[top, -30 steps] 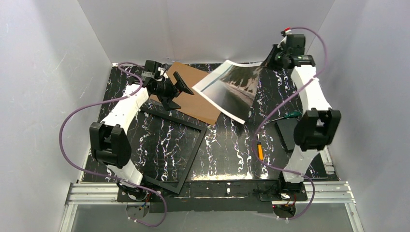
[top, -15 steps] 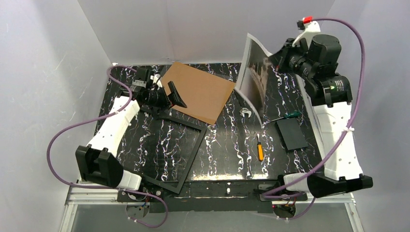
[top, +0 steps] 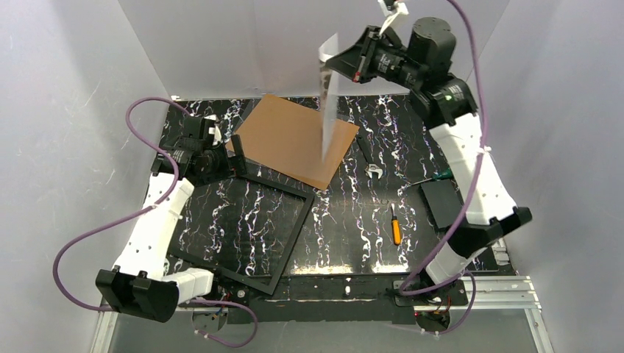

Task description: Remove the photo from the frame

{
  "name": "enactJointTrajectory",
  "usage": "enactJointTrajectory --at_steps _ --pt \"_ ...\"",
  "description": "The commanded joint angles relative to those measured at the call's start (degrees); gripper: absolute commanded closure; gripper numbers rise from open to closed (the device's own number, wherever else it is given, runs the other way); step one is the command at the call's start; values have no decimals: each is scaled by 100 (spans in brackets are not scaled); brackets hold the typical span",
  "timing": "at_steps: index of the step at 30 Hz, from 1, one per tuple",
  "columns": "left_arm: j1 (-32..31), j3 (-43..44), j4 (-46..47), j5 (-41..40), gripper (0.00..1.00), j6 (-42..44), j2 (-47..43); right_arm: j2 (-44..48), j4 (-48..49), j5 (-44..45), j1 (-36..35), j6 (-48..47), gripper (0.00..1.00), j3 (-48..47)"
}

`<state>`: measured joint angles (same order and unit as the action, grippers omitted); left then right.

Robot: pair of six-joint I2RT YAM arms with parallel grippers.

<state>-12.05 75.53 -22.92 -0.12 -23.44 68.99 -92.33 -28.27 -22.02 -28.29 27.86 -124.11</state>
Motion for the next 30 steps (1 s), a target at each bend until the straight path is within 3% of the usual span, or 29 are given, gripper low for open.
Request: enactJointTrajectory --at_steps 1,6,10,15,19,27,30 --pt "112 -61 -427 -707 0 379 -1 -334 1377 -933 -38 1197 99 -74" --pt "286 -189 -406 -306 0 325 121 -578 2024 -1314 182 1719 99 279" --pt "406 -214 -385 -85 0 245 214 -260 3574 -1600 790 2687 99 1948" --pt "521 -239 -372 480 0 85 439 -618 4763 -2082 1612 3390 99 3198" --pt "634 -279 -317 851 0 -33 558 -1696 5141 -2390 1964 3570 99 3290" --pt "753 -385 -194 1068 0 -133 687 -3667 5430 -2252 2029 3653 99 2421" --pt "774 -407 -165 1145 0 -174 730 -4025 4838 -1835 2044 3045 99 2211"
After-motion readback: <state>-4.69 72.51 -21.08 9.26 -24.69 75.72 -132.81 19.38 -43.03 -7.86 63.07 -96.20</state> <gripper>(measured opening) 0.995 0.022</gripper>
